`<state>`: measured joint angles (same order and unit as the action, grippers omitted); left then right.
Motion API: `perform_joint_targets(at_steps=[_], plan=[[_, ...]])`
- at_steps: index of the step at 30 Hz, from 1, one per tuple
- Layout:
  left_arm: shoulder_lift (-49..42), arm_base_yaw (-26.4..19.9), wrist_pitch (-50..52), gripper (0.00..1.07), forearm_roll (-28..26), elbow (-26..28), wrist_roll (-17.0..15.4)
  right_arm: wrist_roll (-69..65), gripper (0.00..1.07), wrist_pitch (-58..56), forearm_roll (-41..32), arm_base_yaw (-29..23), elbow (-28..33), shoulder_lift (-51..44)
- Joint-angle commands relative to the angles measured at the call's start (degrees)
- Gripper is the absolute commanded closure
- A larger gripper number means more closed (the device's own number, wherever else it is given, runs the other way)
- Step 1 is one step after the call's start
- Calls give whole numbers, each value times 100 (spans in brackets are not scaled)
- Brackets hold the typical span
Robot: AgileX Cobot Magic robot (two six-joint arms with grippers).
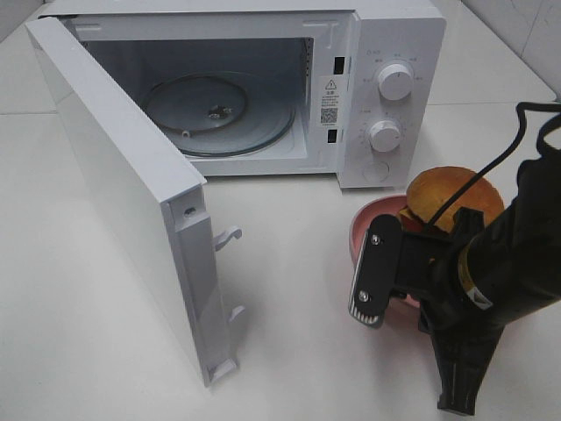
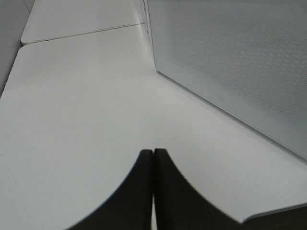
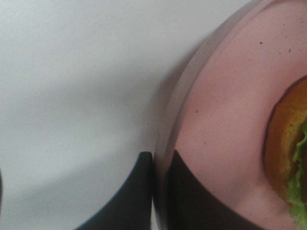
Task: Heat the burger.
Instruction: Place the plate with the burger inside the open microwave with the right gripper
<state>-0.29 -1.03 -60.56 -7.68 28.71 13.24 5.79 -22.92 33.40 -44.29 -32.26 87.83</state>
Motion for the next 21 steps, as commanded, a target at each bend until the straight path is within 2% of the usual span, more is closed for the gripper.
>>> perform_joint_targets(at_steps=[1, 8, 13, 21], plan=[[-132, 34, 80, 106, -23, -11, -17, 796, 107, 539, 246, -6, 178, -69], [-132, 34, 80, 106, -23, -11, -17, 1112, 107, 647, 435, -6, 235, -69], [-132, 34, 80, 106, -23, -11, -17, 1146, 107, 733, 1117, -6, 235, -69], [-132, 34, 80, 106, -23, -11, -17, 1650, 107, 1180, 1301, -6, 235, -69]])
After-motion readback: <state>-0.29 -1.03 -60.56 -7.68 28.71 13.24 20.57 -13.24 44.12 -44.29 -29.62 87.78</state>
